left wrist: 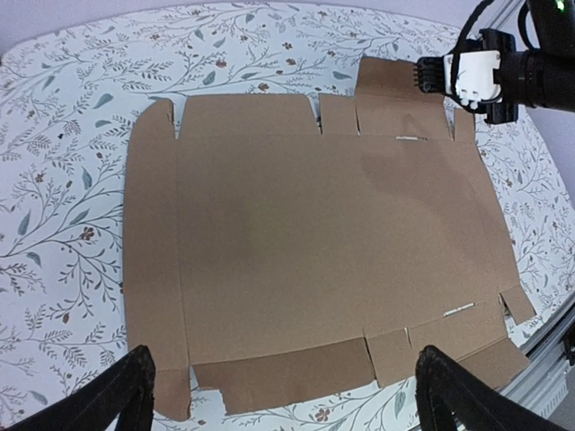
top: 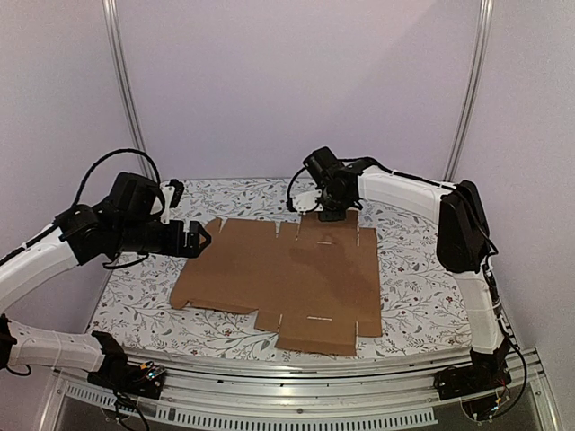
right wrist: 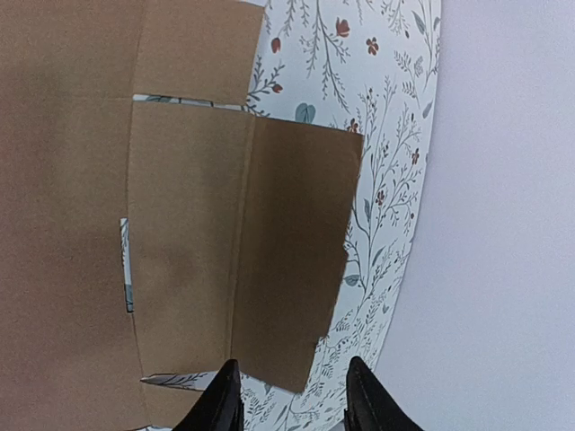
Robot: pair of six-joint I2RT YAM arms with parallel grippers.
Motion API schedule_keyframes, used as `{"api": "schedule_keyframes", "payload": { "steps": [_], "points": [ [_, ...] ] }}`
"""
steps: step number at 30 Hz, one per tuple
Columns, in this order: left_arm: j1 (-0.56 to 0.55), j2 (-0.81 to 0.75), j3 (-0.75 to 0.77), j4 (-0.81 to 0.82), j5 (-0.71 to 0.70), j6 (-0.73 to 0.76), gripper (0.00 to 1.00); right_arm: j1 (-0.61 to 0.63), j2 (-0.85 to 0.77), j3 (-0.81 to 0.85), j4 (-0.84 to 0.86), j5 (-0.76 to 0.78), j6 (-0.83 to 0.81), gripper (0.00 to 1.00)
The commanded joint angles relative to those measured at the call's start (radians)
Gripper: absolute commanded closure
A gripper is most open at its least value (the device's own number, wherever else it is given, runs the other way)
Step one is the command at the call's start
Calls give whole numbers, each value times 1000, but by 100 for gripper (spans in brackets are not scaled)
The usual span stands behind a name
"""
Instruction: Fold the paper box
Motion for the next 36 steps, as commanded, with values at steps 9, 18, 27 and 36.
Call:
{"api": "schedule_keyframes", "payload": {
  "steps": [9, 18, 27, 36],
  "points": [
    [-17, 50, -30, 38, -71, 6, 0, -17, -170, -83, 60, 33, 260, 42],
    [-9, 142, -36, 111, -103, 10, 0, -52, -425, -334, 15, 101, 745, 41],
    [42, 259, -45, 150, -99, -38, 1, -110, -677, -709, -7, -163, 1208, 35],
    [87, 355, -94, 200, -48, -95, 6, -179, -869, -1056, 146, -480, 1540, 28]
  ]
}}
